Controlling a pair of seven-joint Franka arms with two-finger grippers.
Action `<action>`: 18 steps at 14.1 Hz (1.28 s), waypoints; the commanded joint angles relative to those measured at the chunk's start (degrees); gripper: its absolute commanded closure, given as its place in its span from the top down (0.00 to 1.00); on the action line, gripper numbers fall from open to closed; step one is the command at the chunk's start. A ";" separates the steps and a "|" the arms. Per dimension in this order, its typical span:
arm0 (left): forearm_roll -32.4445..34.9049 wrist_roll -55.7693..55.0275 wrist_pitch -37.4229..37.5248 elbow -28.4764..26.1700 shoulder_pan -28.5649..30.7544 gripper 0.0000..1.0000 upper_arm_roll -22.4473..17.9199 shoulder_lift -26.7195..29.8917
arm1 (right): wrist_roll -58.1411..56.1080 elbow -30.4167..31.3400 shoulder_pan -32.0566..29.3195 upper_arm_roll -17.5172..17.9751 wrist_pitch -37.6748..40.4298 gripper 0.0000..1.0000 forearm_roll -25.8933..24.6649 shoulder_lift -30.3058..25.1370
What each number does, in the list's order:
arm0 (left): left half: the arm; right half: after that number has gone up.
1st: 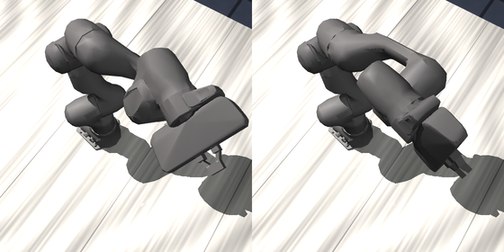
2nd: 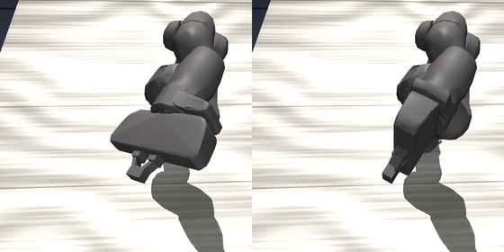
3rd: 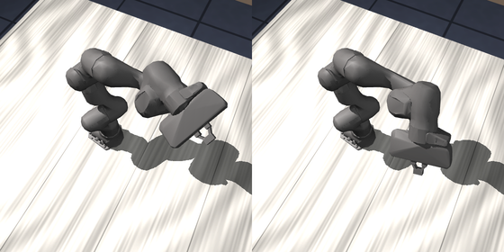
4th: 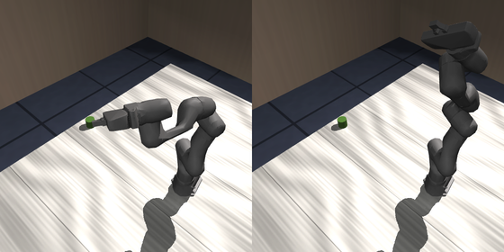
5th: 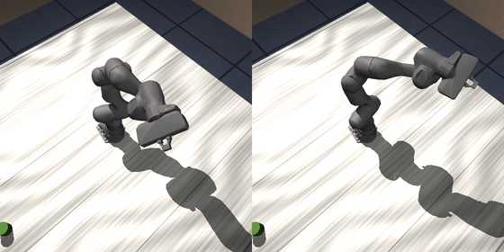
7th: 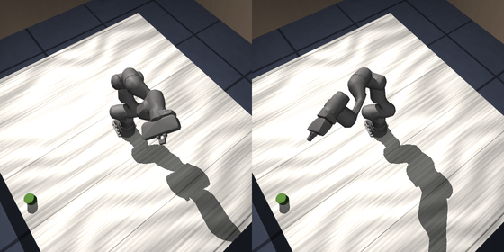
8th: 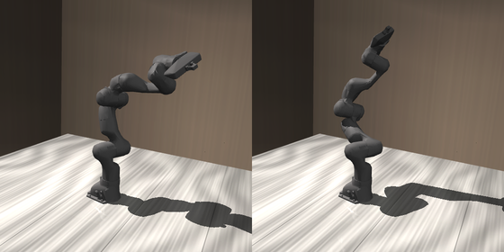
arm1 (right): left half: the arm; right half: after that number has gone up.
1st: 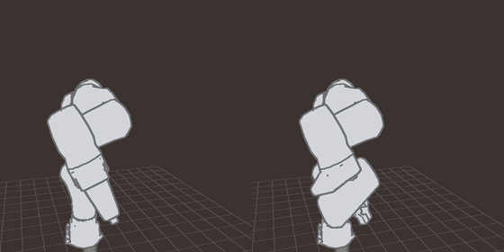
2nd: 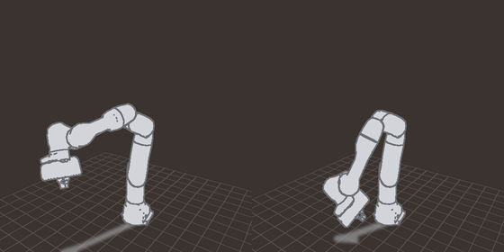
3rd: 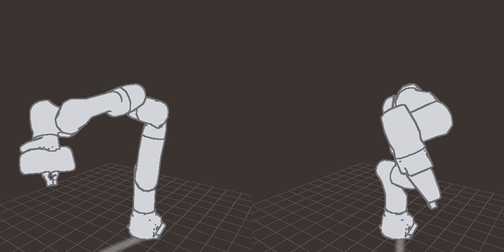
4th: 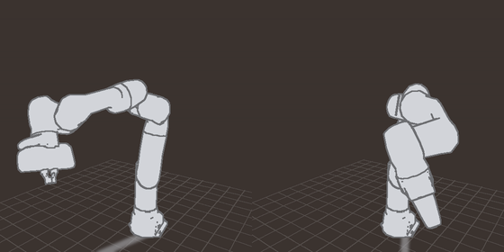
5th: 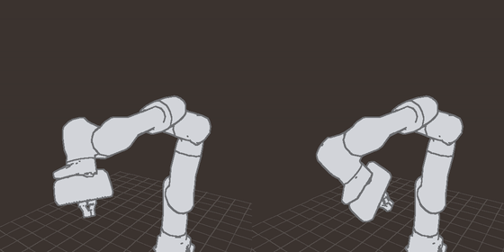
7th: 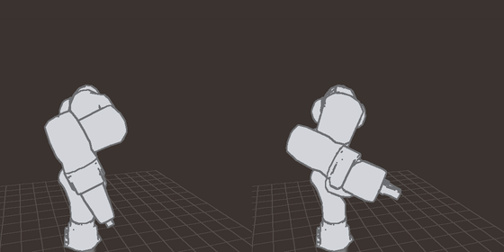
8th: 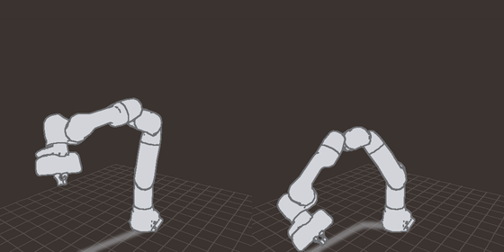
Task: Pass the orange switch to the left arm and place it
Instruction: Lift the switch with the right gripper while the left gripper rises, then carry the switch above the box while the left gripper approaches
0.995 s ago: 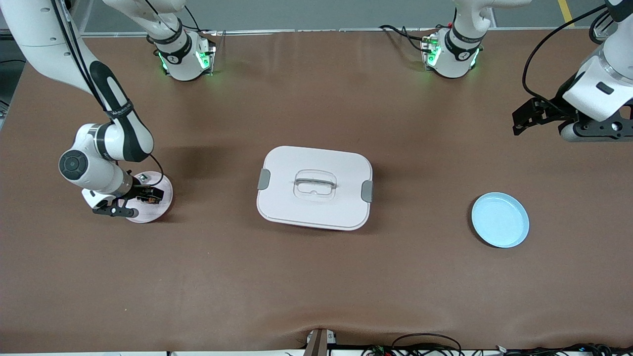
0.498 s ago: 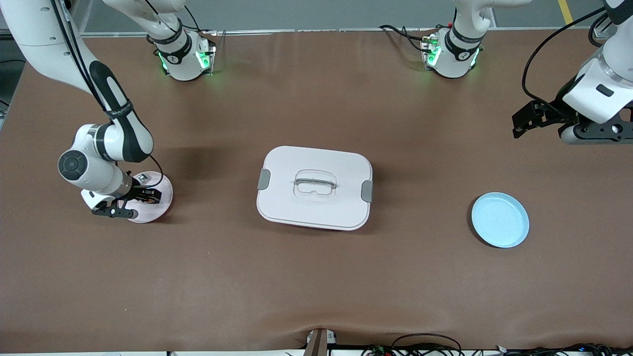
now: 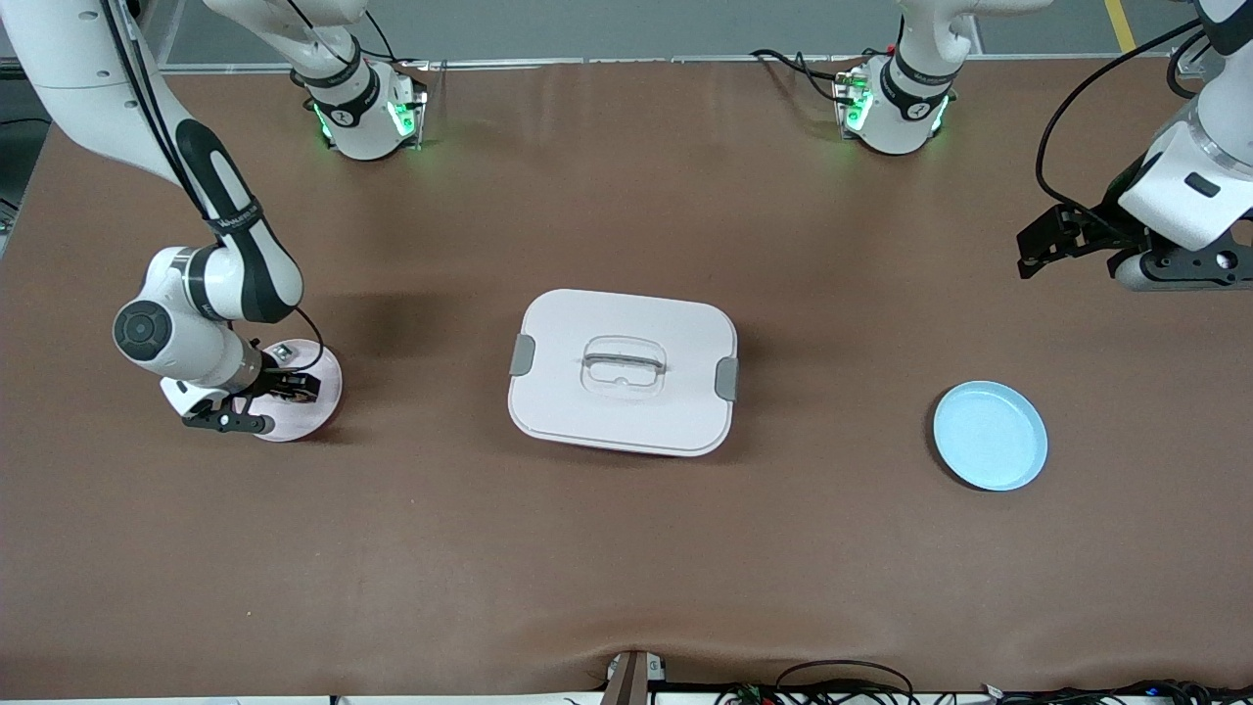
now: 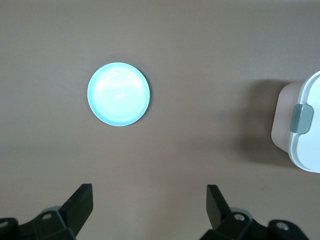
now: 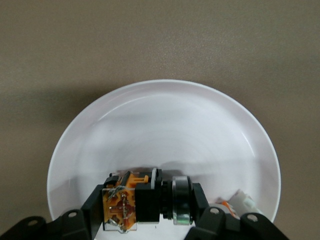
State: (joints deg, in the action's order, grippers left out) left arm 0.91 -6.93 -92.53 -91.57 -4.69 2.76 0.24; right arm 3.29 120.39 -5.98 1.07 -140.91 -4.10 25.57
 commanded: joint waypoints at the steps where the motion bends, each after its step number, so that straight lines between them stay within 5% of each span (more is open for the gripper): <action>1: 0.41 -0.37 0.07 0.07 0.39 1.00 0.31 0.46 | 0.75 -1.20 1.57 0.51 9.29 0.24 0.24 -5.86; 12: -0.29 0.16 3.68 -0.02 0.91 1.00 0.23 2.92 | 23.50 -20.88 16.33 0.51 48.86 0.24 3.21 -12.74; 18: -7.68 0.25 -0.18 -5.45 1.44 1.00 0.40 5.82 | 41.68 -26.87 26.53 0.51 52.40 0.22 12.16 -12.39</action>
State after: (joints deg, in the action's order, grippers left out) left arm -5.03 -6.93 -90.56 -92.96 -3.90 2.70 3.23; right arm 39.28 95.64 17.54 2.10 -89.62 4.33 12.74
